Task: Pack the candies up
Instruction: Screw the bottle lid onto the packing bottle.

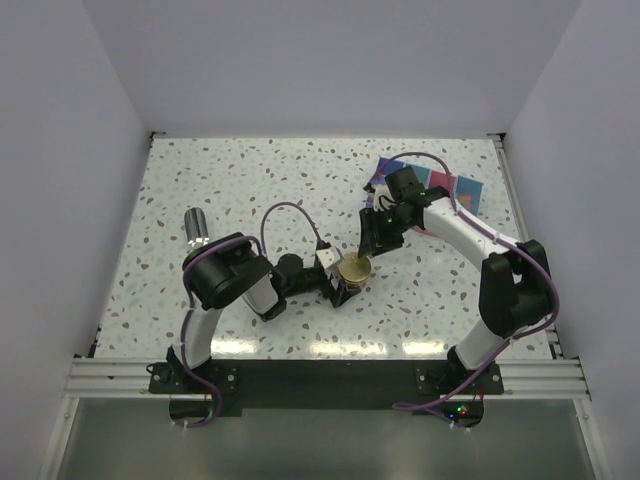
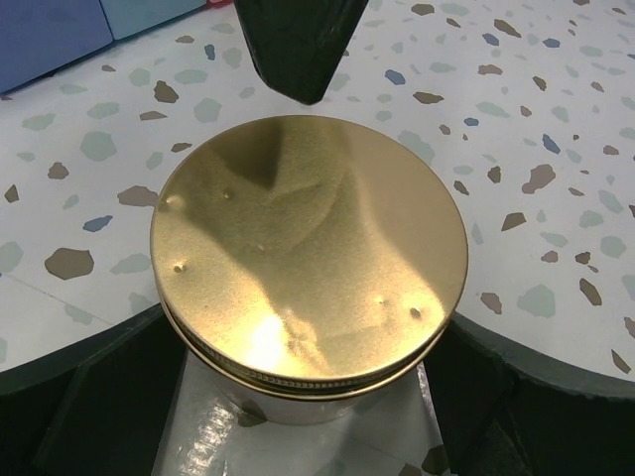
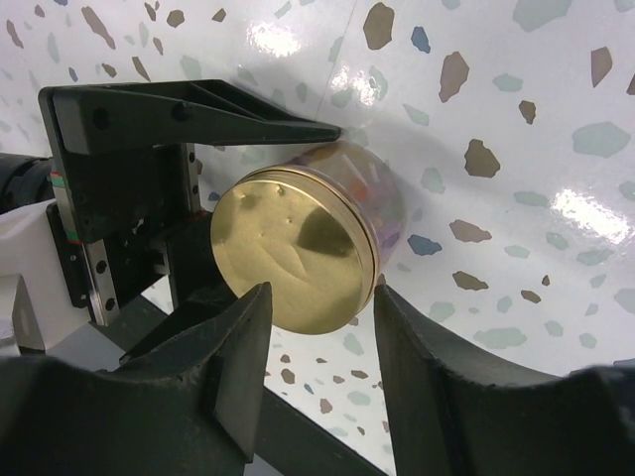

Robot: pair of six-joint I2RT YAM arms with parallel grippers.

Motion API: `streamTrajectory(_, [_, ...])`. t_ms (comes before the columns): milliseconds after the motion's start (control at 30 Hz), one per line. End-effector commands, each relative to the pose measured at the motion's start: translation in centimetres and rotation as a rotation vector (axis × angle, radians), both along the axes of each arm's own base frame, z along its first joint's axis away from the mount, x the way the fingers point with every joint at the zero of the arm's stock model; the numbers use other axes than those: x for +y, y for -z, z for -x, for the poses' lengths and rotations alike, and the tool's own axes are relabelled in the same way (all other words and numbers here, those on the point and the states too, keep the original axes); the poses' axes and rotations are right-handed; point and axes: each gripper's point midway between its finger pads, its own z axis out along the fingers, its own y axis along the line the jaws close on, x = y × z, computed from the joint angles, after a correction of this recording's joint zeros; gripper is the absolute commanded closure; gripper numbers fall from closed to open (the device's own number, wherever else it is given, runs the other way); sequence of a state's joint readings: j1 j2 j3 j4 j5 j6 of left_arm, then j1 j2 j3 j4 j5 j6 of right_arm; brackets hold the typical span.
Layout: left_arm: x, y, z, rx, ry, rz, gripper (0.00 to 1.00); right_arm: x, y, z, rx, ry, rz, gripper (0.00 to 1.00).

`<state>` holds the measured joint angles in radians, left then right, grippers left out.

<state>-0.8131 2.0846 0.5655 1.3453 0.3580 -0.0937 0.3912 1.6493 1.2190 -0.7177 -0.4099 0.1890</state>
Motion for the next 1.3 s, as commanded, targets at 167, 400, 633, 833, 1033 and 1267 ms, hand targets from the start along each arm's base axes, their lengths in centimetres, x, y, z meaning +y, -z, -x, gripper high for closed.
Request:
streamTrajectory(167, [-0.7, -2.9, -0.5, -0.087, 0.023, 0.125, 0.05, -0.1, -0.3, -1.8, -0.067, -0.008, 0.018, 0.59])
streamTrajectory(400, [-0.9, -2.5, -0.5, -0.086, 0.040, 0.108, 0.12, 0.1, 0.3, -2.0, -0.061, -0.010, 0.016, 0.61])
streamTrajectory(633, [-0.8, -2.0, -0.5, -0.078, 0.042, 0.088, 0.16, 0.2, 0.8, -2.4, -0.060, -0.015, 0.015, 0.64])
streamTrajectory(833, [-0.8, -1.9, -0.7, -0.074, 0.029, 0.080, 0.16, 0.2, 0.9, -2.0, -0.049, -0.026, 0.013, 0.68])
streamTrajectory(1033, [-0.7, -1.8, -1.0, -0.068, 0.015, 0.074, 0.16, -0.3, 1.2, -0.8, -0.035, -0.020, 0.018, 0.76])
streamTrajectory(1267, [-0.7, -1.8, -1.2, -0.065, 0.001, 0.070, 0.16, -1.5, 1.9, 1.6, -0.003, 0.024, 0.046, 0.86])
